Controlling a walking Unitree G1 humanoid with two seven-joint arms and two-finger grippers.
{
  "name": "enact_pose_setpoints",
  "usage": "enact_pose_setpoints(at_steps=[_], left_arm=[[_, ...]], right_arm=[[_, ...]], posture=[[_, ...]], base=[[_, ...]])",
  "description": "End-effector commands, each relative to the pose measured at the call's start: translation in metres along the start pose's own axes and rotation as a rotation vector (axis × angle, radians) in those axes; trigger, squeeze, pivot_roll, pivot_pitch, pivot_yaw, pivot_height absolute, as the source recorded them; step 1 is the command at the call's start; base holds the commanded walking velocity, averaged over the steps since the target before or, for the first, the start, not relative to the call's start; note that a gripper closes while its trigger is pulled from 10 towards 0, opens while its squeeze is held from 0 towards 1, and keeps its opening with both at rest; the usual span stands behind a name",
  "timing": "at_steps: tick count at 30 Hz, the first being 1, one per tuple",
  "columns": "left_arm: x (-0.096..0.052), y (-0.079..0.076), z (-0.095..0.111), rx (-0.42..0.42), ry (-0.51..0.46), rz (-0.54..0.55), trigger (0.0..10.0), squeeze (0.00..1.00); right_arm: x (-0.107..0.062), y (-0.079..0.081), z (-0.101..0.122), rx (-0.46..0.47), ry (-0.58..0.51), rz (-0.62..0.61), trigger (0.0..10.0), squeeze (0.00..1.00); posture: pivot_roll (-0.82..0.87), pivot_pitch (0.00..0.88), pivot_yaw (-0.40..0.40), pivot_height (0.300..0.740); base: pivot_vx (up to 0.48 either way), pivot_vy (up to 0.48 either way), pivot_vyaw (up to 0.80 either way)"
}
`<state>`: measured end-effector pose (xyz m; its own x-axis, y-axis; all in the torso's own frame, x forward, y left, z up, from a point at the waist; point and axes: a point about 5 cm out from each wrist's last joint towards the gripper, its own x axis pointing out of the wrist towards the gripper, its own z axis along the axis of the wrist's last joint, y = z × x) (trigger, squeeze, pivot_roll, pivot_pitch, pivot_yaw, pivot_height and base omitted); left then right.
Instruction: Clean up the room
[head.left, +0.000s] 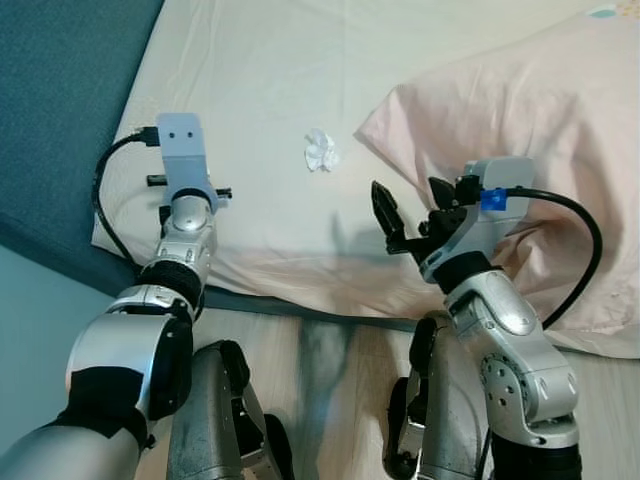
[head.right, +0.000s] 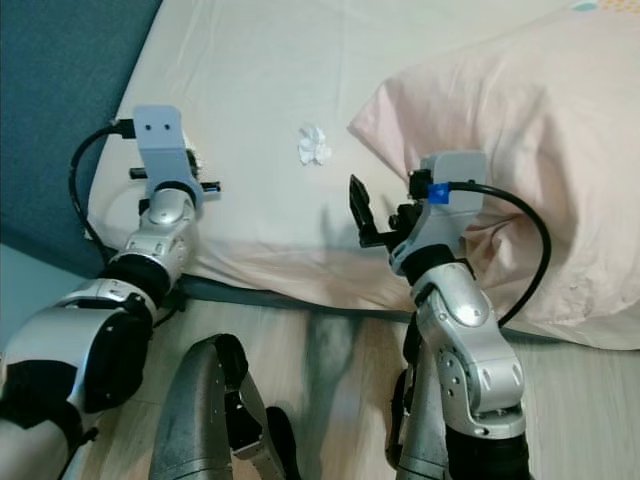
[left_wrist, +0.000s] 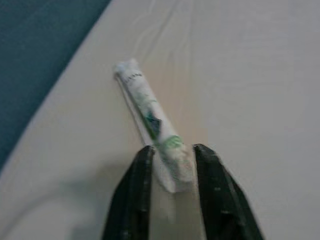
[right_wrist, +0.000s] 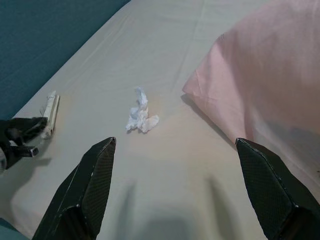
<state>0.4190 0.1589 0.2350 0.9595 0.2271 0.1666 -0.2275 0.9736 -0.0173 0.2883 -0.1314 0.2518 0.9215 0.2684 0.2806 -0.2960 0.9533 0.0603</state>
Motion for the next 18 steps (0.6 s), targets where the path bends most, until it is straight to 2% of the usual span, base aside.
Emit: enact_pose_setpoints(at_steps=[1, 7, 13, 18], left_arm=[[-0.005, 0.000, -0.018, -0.018, 0.078, -0.007, 10.0, 1.00], [-0.004, -0.002, -0.015, 0.008, 0.071, -0.005, 10.0, 1.00], [0.001, 0.005, -0.004, 0.074, 0.040, 0.028, 10.0, 1.00], [0.004, 0.005, 0.001, 0.073, 0.042, 0.014, 10.0, 1.00]], right_arm=[[-0.003, 0.005, -0.002, 0.013, 0.008, 0.014, 10.0, 0.00], [-0.006, 0.005, -0.004, 0.019, 0.015, 0.008, 10.0, 0.00], [-0.009, 0.006, -0.003, 0.024, 0.015, 0.005, 10.0, 0.00], [-0.015, 0.008, -0.003, 0.029, 0.019, -0.004, 10.0, 0.00]], posture=[[-0.22, 0.460, 0.168, 0.370], [-0.22, 0.464, 0.170, 0.370], [-0.23, 0.480, 0.177, 0.370], [-0.24, 0.513, 0.189, 0.370]], base=[[0.000, 0.000, 0.00], [0.000, 0.000, 0.00], [0.000, 0.000, 0.00], [0.000, 0.000, 0.00]])
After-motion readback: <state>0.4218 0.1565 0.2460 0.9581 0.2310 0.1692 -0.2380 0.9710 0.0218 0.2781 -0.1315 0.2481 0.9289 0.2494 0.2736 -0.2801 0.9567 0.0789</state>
